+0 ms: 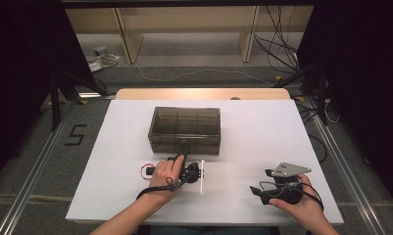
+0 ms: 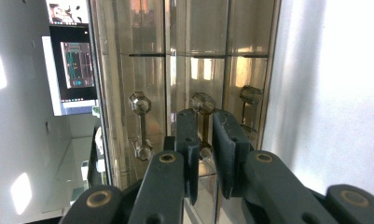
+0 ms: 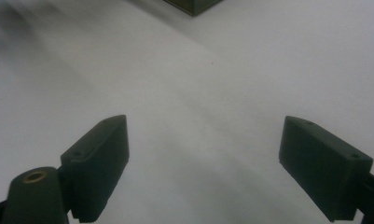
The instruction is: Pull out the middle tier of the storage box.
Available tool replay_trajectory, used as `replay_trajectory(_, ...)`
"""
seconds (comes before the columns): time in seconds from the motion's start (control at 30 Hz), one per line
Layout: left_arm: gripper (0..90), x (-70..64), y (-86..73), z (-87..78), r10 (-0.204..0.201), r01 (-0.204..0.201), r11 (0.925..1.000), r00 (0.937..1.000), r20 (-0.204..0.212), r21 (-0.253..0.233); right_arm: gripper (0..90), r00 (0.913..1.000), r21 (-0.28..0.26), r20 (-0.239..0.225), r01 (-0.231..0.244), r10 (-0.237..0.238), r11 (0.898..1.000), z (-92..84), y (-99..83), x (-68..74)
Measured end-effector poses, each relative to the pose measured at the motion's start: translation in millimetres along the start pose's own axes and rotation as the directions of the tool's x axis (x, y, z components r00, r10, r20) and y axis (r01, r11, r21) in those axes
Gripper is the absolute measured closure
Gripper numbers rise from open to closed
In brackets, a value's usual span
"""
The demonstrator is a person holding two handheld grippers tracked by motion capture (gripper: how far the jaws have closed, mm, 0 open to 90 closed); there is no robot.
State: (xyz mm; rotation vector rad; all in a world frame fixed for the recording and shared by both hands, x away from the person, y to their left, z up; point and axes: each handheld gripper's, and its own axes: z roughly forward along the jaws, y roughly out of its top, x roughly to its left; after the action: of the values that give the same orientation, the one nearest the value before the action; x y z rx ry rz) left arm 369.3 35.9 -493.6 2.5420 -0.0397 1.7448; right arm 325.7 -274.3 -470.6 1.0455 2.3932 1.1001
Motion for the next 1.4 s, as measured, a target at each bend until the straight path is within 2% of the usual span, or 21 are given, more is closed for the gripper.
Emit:
replay_trajectory(0.4,80.8,-2.4,-0.1,-3.0,0.012,-0.012,0.9999,0.9999,0.003,-0.001,16.6,1.0000,0.002,-0.001,-0.002,0.002,1.000,-0.4,-0.4,0.1)
replay_trajectory(0.67,80.8,-3.3,-0.1,-5.5,0.006,-0.006,0.9999,1.0000,-0.006,-0.009,16.6,1.0000,0.002,0.000,-0.004,0.004,1.000,-0.5,-0.4,0.0)
replay_trajectory(0.73,80.8,-2.9,0.0,-6.9,0.017,-0.017,0.9999,0.9999,0.001,-0.002,16.6,1.0000,0.003,0.000,-0.004,0.004,1.000,-0.5,-0.4,0.0)
replay_trajectory(0.83,80.8,-3.9,-0.4,-8.0,0.005,-0.005,1.0000,1.0000,0.002,-0.009,16.6,1.0000,0.002,0.000,-0.003,0.003,1.000,-0.5,-0.4,0.0)
replay_trajectory(1.4,80.7,-7.1,-1.1,-15.0,0.014,-0.014,0.9998,0.9999,0.010,-0.011,16.6,1.0000,0.003,-0.002,-0.002,0.002,1.000,-0.6,-0.7,0.2)
